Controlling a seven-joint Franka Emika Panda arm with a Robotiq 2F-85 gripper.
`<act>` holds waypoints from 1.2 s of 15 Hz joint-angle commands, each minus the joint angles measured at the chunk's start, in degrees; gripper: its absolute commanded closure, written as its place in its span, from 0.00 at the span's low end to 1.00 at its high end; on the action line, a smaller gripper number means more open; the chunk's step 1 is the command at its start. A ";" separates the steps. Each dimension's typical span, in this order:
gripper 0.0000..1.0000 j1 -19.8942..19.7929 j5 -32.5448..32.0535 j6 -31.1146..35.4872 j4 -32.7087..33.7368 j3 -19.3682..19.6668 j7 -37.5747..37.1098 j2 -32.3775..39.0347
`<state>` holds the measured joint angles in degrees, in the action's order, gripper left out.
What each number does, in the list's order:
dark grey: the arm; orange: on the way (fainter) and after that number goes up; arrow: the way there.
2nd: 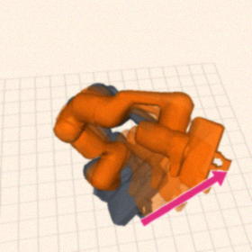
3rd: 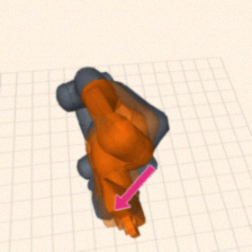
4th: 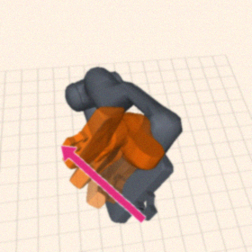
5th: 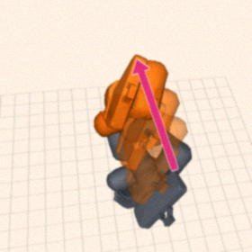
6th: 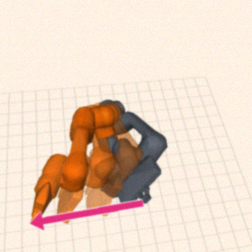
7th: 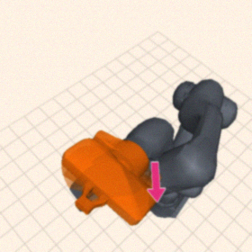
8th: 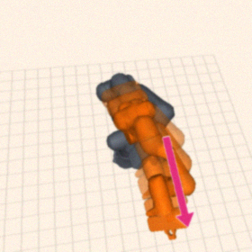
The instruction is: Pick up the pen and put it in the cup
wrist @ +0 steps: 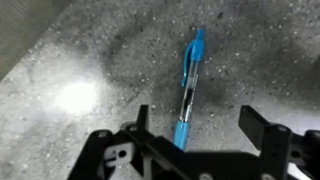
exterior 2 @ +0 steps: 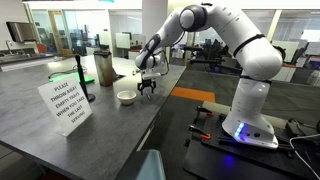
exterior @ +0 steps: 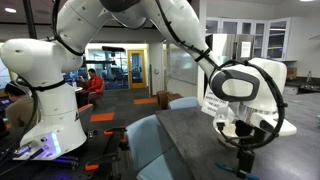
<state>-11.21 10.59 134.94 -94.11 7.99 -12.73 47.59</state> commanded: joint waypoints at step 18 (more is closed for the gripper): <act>0.97 0.87 1.58 2.77 4.35 0.42 -4.49 -1.36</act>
<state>-11.98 11.62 135.08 -88.24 7.82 -14.55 48.64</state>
